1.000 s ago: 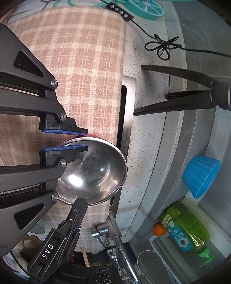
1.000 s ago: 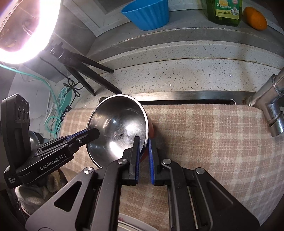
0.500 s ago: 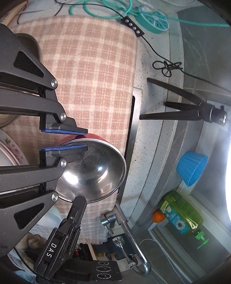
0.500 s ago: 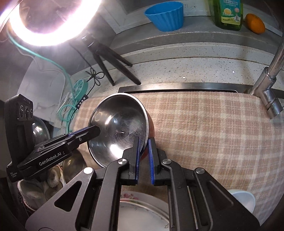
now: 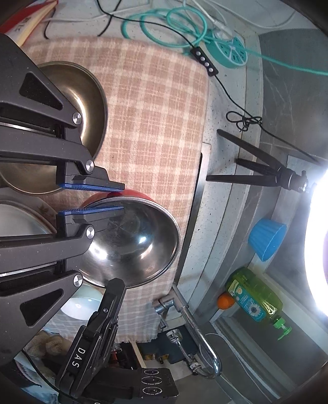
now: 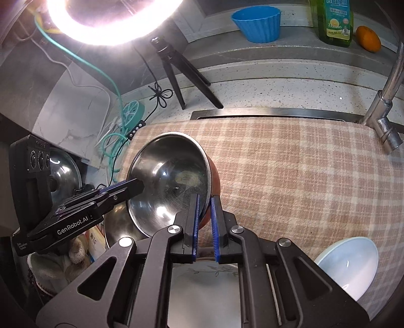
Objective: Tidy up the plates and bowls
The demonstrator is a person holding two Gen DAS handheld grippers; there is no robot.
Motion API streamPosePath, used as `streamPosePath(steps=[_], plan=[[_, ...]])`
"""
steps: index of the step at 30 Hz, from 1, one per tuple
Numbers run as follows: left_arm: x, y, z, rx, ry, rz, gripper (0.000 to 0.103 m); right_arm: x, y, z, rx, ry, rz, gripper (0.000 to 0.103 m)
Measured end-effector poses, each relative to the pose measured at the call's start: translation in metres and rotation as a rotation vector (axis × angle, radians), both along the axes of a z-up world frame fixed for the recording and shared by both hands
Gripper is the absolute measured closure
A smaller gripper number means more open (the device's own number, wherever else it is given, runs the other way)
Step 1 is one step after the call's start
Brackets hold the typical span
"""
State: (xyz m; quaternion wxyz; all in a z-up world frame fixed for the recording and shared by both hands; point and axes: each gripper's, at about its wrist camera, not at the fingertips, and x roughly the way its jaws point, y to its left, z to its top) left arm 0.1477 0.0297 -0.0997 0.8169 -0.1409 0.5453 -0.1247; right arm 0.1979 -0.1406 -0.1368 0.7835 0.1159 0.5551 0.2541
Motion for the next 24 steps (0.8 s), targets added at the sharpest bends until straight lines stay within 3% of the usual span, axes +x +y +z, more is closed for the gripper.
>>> streamPosePath(steps=[13, 24], plan=[[-0.039, 0.034, 0.013, -0.002, -0.022, 0.042, 0.094, -0.032, 0.034, 0.017, 0.017, -0.033, 0.086, 0.094], [-0.067, 0.074, 0.004, 0.021, 0.009, 0.113, 0.094, -0.047, 0.082, 0.006, 0.018, -0.013, 0.184, 0.094]])
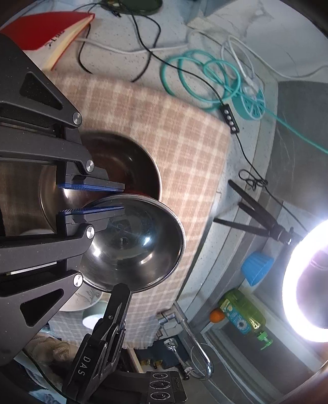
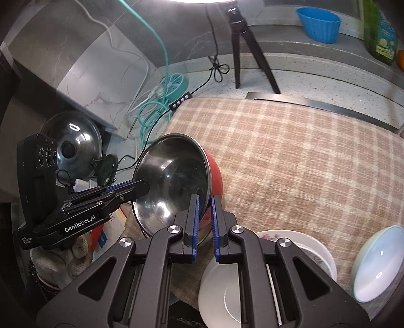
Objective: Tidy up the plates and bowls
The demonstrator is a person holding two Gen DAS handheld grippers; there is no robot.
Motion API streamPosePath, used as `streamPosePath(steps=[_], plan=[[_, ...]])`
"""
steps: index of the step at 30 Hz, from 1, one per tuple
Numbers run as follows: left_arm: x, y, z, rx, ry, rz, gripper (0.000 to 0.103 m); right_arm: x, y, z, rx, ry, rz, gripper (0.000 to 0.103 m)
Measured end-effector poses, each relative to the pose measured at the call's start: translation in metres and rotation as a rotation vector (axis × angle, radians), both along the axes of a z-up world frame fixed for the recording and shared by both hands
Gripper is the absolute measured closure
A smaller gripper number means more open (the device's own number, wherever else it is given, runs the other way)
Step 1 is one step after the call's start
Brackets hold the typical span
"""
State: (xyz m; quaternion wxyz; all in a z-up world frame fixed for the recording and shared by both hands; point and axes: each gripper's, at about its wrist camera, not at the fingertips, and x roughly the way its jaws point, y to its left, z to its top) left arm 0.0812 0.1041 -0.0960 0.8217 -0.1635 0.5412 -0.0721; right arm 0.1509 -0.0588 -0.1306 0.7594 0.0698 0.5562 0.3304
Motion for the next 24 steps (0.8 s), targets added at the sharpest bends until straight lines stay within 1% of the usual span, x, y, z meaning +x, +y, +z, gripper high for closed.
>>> streamPosePath(steps=[6, 11, 18, 24], plan=[[-0.006, 0.011, -0.015, 0.023, 0.04, 0.022, 0.094, -0.004, 0.02, -0.019, -0.042, 0.021, 0.033, 0.094], [-0.009, 0.016, -0.028, 0.046, 0.064, 0.019, 0.094, -0.004, 0.03, -0.035, -0.076, 0.046, 0.045, 0.094], [-0.01, 0.017, -0.038, 0.075, 0.087, 0.012, 0.094, -0.004, 0.042, -0.044, -0.127, 0.03, 0.073, 0.094], [-0.008, 0.016, -0.041, 0.087, 0.094, 0.005, 0.094, -0.002, 0.045, -0.05, -0.154, 0.041, 0.085, 0.093]])
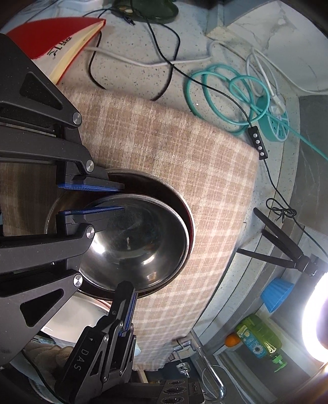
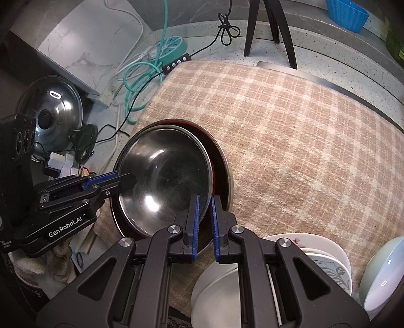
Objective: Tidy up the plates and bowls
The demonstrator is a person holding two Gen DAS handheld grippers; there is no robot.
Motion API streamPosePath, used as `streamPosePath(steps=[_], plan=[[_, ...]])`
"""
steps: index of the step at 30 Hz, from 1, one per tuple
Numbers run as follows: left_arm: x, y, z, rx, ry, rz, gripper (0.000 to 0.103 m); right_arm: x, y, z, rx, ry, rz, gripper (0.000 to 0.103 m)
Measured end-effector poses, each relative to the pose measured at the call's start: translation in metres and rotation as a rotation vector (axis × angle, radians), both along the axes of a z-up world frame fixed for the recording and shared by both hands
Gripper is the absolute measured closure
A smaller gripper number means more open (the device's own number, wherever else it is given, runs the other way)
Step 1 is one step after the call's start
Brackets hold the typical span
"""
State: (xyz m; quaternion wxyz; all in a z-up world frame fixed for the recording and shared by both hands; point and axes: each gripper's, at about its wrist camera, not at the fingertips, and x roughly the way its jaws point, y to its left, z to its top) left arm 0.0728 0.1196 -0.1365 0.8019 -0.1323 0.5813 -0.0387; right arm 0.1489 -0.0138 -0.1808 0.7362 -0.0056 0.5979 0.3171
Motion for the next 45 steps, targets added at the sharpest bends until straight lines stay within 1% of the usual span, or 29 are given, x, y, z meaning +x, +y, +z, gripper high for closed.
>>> streamPosePath(steps=[2, 11, 15, 17, 22, 25, 27, 28, 33, 38, 40, 41, 42, 43, 44, 45], plan=[[0.001, -0.001, 0.0, 0.011, -0.002, -0.004, 0.094, 0.001, 0.001, -0.001, 0.001, 0.005, 0.006, 0.092], [0.004, -0.003, 0.0, 0.042, 0.005, -0.013, 0.094, 0.001, 0.005, -0.001, -0.011, -0.003, 0.023, 0.091], [0.005, -0.003, 0.0, 0.044, 0.009, -0.016, 0.093, 0.0, 0.005, 0.0, -0.013, 0.002, 0.032, 0.091], [0.004, -0.004, 0.0, 0.048, 0.009, -0.02, 0.091, -0.001, 0.004, 0.001, -0.01, 0.001, 0.03, 0.091], [0.004, -0.005, 0.0, 0.051, 0.006, -0.019, 0.091, -0.003, 0.004, 0.001, -0.016, -0.001, 0.034, 0.09], [0.004, -0.004, 0.002, 0.049, 0.003, -0.016, 0.091, -0.003, 0.003, 0.002, -0.006, 0.006, 0.032, 0.083], [0.004, -0.003, 0.004, 0.045, -0.002, -0.014, 0.091, -0.004, 0.003, 0.004, 0.004, 0.004, 0.03, 0.075], [0.003, -0.003, 0.005, 0.045, -0.006, -0.012, 0.091, -0.004, 0.002, 0.005, 0.007, 0.003, 0.026, 0.073], [0.001, -0.001, 0.012, 0.045, -0.025, -0.006, 0.091, -0.007, 0.0, 0.015, 0.001, -0.039, 0.021, 0.073], [-0.001, -0.005, 0.022, 0.047, -0.058, -0.009, 0.091, -0.009, -0.013, 0.025, 0.024, -0.054, -0.001, 0.072], [-0.003, -0.009, 0.027, 0.049, -0.073, -0.015, 0.091, -0.01, -0.02, 0.031, 0.028, -0.071, -0.013, 0.068], [-0.004, -0.013, 0.029, 0.052, -0.083, -0.023, 0.091, -0.01, -0.023, 0.034, 0.029, -0.08, -0.02, 0.06], [-0.004, -0.017, 0.031, 0.054, -0.09, -0.031, 0.091, -0.01, -0.027, 0.038, 0.032, -0.095, -0.029, 0.056], [-0.004, -0.02, 0.033, 0.056, -0.095, -0.037, 0.089, -0.011, -0.031, 0.04, 0.031, -0.107, -0.036, 0.056], [-0.004, -0.025, 0.035, 0.058, -0.102, -0.046, 0.082, -0.012, -0.035, 0.043, 0.029, -0.119, -0.042, 0.056], [-0.004, -0.028, 0.037, 0.056, -0.109, -0.051, 0.079, -0.012, -0.04, 0.045, 0.027, -0.13, -0.049, 0.055]])
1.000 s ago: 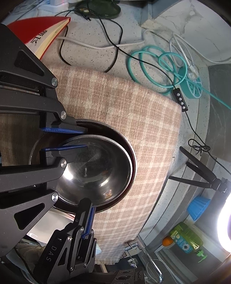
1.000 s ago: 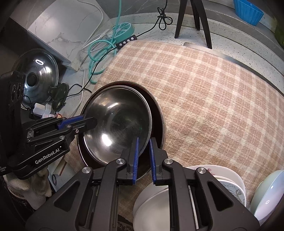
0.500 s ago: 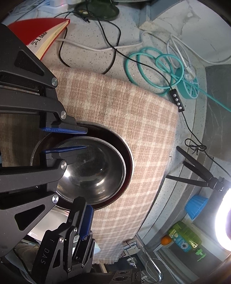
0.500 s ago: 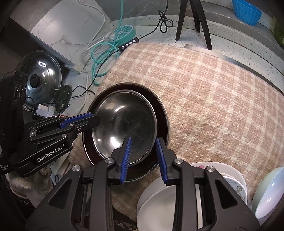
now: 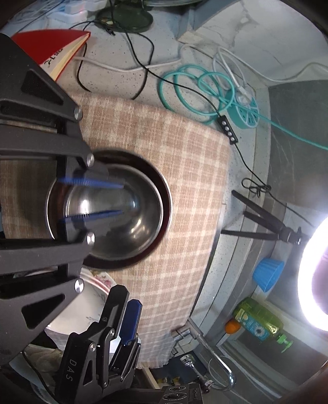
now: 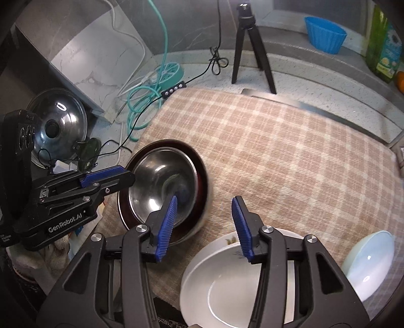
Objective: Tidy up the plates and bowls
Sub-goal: 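Move the open right gripper toward the pale blue-white bowl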
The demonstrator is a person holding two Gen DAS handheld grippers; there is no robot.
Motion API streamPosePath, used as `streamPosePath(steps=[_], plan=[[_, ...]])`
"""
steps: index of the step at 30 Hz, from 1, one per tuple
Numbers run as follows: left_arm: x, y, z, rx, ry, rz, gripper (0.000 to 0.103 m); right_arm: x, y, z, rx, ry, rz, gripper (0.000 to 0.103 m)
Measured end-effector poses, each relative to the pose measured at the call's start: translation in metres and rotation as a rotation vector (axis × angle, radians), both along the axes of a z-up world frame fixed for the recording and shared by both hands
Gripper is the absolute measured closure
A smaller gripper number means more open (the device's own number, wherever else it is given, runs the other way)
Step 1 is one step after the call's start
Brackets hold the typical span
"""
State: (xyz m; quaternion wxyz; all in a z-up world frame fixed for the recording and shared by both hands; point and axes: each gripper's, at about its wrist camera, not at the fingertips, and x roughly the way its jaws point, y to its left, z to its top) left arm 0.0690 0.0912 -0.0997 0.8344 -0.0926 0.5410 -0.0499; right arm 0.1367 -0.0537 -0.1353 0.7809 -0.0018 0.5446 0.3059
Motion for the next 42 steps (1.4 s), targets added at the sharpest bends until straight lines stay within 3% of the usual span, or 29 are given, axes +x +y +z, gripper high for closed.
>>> streamPosePath(steps=[1, 3, 5, 6, 21, 29, 42], plan=[[0.0, -0.005, 0.002, -0.001, -0.007, -0.008, 0.075, 0.0, -0.004, 0.001, -0.002, -0.005, -0.006, 0.053], [0.0, -0.015, 0.003, 0.005, -0.017, -0.032, 0.074, -0.001, -0.015, 0.004, -0.008, -0.023, -0.03, 0.037], [0.0, -0.027, 0.004, 0.012, -0.023, -0.054, 0.055, 0.0, -0.027, 0.007, -0.009, -0.041, -0.049, 0.033], [-0.001, -0.031, 0.005, 0.01, -0.026, -0.056, 0.051, -0.001, -0.034, 0.008, -0.009, -0.047, -0.059, 0.033], [0.001, -0.106, 0.011, -0.017, -0.043, -0.168, 0.05, -0.007, -0.158, 0.011, -0.021, -0.071, -0.259, 0.03], [0.004, -0.149, 0.006, -0.03, -0.03, -0.228, 0.045, -0.009, -0.224, -0.002, -0.043, -0.066, -0.364, 0.028], [0.009, -0.213, -0.008, -0.054, 0.002, -0.298, 0.045, -0.015, -0.286, -0.027, -0.069, -0.033, -0.4, 0.028]])
